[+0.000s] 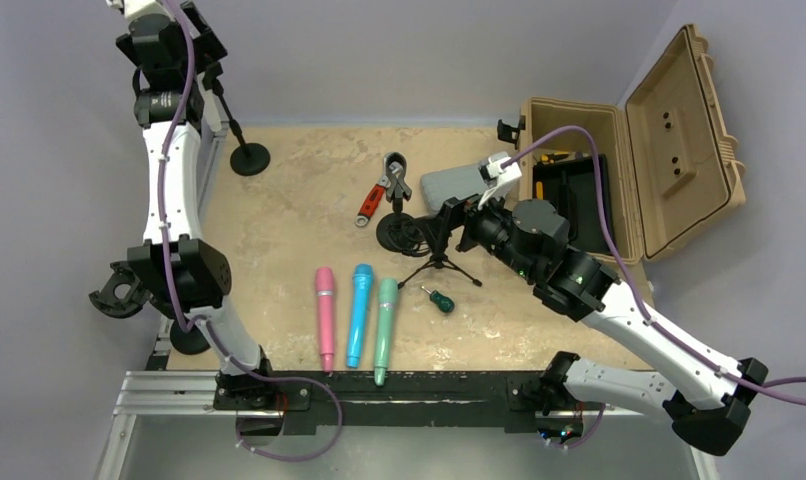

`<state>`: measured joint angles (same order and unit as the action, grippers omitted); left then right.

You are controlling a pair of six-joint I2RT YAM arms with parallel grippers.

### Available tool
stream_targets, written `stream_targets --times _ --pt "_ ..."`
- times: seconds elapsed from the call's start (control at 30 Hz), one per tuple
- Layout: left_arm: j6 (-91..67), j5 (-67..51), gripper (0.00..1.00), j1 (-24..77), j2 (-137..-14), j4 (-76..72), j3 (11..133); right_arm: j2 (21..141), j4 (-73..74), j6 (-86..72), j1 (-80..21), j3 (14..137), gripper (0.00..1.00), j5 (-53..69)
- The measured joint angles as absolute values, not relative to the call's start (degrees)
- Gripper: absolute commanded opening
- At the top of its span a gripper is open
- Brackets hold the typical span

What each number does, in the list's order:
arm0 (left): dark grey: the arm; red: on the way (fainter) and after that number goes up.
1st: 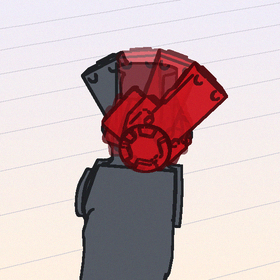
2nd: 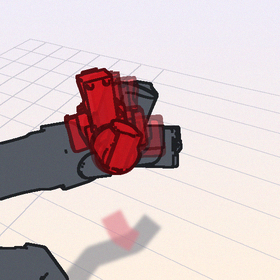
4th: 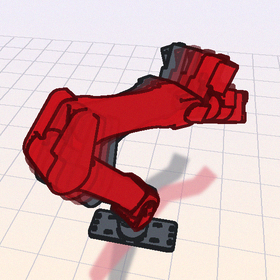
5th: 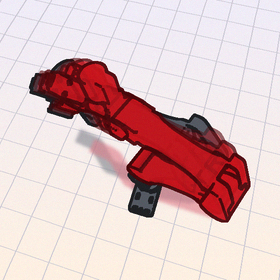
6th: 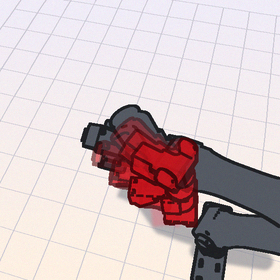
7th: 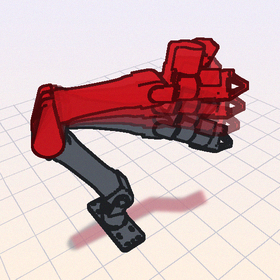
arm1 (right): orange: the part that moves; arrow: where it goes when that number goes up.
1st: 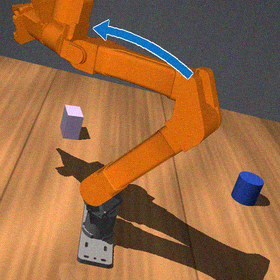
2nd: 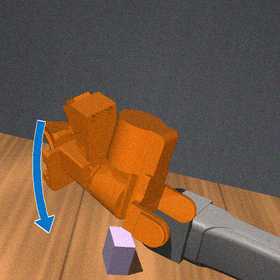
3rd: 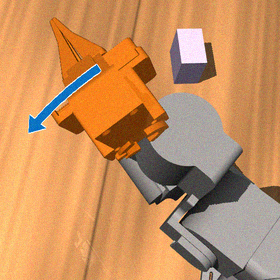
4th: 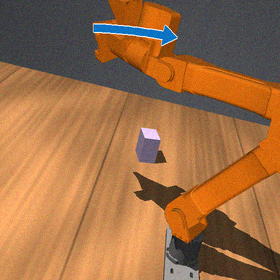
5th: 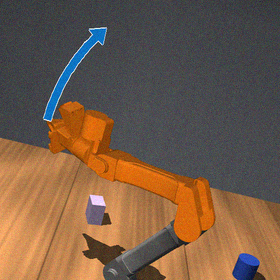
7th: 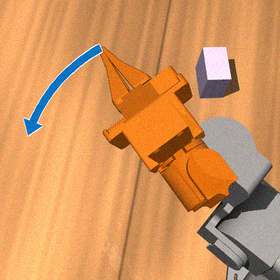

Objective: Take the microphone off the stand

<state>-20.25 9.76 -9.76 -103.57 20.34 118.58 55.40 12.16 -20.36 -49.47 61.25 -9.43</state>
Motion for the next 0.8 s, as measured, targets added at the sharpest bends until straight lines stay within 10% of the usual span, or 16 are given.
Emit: stream_targets --times 0.3,0.53,0.63,0.8 --pt "-17.8 15.9 0.96 -10.9 -114.9 15.0 127.4 55.3 16.3 -21.8 -49.5 63.2 0.91 -11.0" --pt "-16.0 14.9 0.5 -10.9 -121.2 12.8 127.6 54.2 18.0 -23.4 -49.5 64.4 0.91 -11.0" --pt "-13.0 13.4 0.06 -10.9 -121.5 12.5 127.6 54.1 18.9 -24.0 -49.5 65.1 0.91 -11.0" --pt "-10.5 11.5 0.0 -10.9 -120.5 13.7 127.1 54.1 19.3 -24.7 -49.5 66.0 0.91 -11.0"
